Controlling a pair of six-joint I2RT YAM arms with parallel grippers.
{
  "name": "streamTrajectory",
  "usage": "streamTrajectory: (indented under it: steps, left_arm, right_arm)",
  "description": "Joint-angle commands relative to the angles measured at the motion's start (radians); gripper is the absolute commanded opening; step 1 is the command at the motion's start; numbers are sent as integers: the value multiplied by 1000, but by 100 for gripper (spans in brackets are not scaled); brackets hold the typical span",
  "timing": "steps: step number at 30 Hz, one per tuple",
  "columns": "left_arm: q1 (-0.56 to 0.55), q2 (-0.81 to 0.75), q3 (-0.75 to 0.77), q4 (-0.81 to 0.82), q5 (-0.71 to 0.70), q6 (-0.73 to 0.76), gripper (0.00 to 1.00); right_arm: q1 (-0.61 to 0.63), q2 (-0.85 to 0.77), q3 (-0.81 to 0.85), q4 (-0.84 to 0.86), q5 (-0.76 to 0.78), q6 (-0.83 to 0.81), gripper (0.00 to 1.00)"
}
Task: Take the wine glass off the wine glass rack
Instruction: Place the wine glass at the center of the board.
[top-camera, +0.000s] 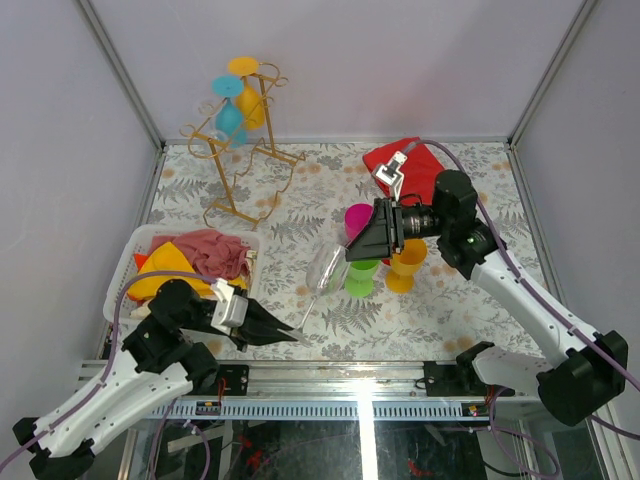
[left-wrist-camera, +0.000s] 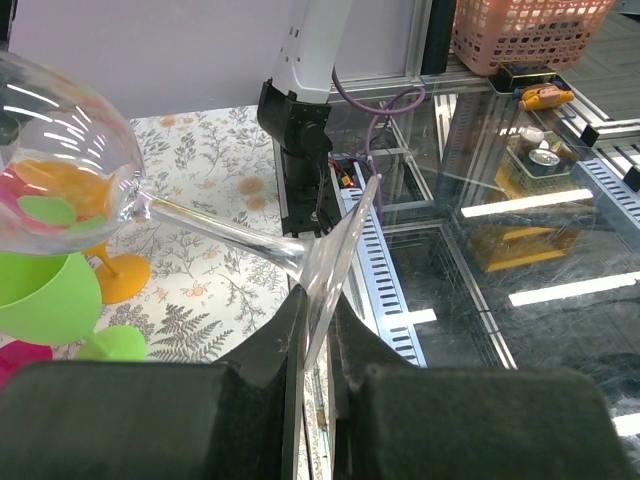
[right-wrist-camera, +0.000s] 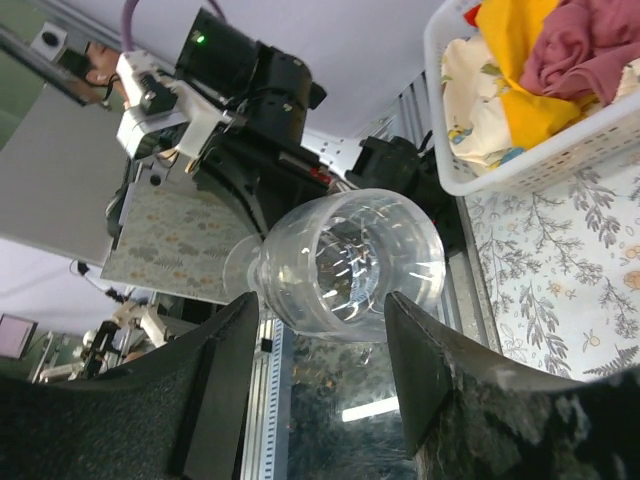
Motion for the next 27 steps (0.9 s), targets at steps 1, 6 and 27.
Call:
streamTrajectory:
  steps: [1,6,27]
  left_arm:
    - [-2,6,-2,43,-5,41,0]
    - [-2,35,17,43,20,41,0]
    - [-2,10,18,18,-96,0,4]
  right_arm:
    - [18,-48,-15,161,-129,105,59]
    - [34,-61,-18,147,-110,87,59]
    - [139,-97,17,-9,-23,-48,0]
